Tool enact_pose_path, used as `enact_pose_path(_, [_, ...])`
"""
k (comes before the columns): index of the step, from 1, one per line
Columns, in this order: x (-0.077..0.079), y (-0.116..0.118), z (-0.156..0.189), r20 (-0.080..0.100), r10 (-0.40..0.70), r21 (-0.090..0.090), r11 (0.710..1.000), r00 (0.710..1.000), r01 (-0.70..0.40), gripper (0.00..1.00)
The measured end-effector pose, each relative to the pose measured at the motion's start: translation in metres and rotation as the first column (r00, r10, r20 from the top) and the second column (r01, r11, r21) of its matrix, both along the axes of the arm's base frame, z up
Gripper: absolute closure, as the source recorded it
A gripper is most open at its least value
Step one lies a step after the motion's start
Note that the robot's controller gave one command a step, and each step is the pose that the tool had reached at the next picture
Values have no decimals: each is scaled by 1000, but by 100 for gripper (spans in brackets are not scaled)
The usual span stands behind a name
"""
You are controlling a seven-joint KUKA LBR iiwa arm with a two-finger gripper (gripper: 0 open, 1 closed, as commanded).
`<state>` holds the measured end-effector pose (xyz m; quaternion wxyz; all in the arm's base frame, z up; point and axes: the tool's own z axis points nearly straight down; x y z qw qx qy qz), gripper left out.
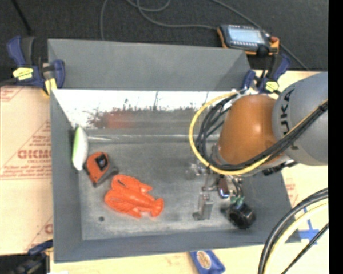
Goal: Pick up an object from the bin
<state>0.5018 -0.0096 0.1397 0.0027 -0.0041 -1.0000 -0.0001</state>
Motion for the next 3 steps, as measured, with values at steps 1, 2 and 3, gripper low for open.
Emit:
enact_pose_path(1, [2, 0, 4, 8, 0, 0, 1000, 1000, 0, 0])
enact_pose_path(2, [-11, 65, -44, 9, 106, -1, 994, 994, -106, 0])
enact_pose_path(3, [8, 84, -31, 5, -11, 1, 1000, 1000, 11, 0])
